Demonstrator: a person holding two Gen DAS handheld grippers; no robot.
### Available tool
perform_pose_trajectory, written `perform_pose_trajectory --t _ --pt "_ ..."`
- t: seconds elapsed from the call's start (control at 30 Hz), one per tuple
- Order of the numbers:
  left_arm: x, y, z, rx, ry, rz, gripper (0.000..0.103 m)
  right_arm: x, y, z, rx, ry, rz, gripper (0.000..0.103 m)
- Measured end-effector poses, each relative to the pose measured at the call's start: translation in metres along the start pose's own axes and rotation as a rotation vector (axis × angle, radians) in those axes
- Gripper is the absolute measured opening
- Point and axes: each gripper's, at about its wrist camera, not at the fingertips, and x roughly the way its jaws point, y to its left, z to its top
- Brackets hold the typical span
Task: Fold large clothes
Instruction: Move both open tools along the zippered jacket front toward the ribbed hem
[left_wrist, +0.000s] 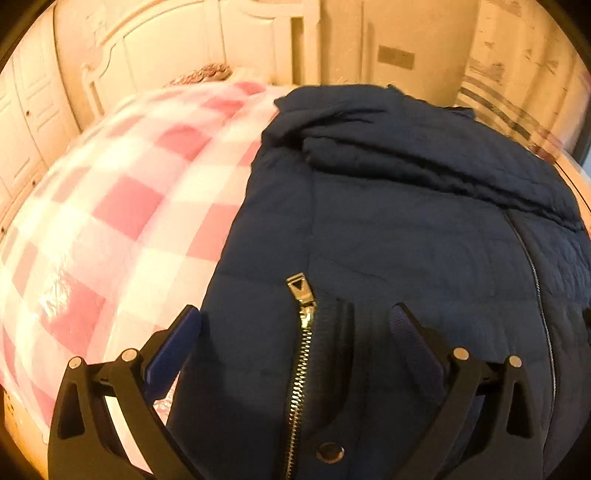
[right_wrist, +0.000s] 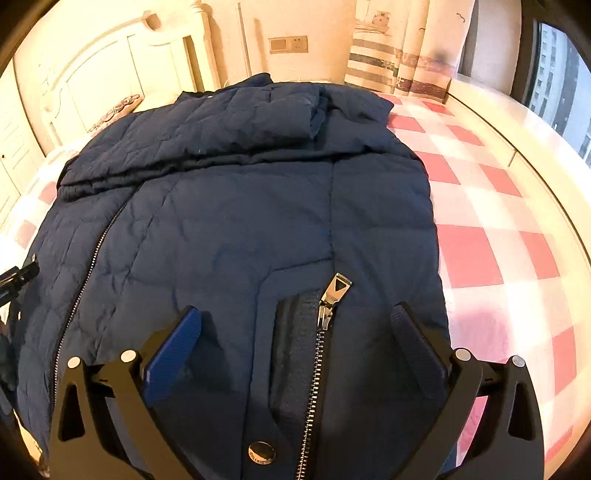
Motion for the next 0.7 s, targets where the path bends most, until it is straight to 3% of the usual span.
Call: perform_pose_trajectory --t 0.1,0.2,0.3,0.4,0.43,0.5,0.7 --pt "-0.013 0.001 -0.004 -0.004 -0.061 0.006 0.101 -0.012 0.007 -0.002 -0.028 -0.051 -0.029 0.098" --pt "-0.035 -0.009 -0.013 0.048 -0.106 -0.025 0.101 -0.036 0.019 -0.011 -0.062 -0.122 0.033 0.098" --pt "-0.06 -0.032 -0.031 0.164 -0.138 -0.097 0.101 -0.055 0.047 -0.025 -0.182 -0.149 0.091 0.098" --pt "-0.06 -0.064 -0.057 0.327 -0.123 -0.098 0.101 -0.044 0.073 -0.044 -0.292 -0.081 0.131 0.098" --pt "-0.049 -0.076 -0.066 0.381 -0.102 -0.065 0.101 -0.033 0.078 -0.05 -0.31 -0.044 0.129 0.098" --pt "-0.048 -0.08 -0.07 0.392 -0.122 -0.04 0.101 -0.031 0.077 -0.055 -0.296 -0.086 0.133 0.099" --pt "-0.041 -0.06 -0.059 0.302 -0.045 -0.135 0.101 -0.03 0.077 -0.055 -0.289 -0.067 0.14 0.099"
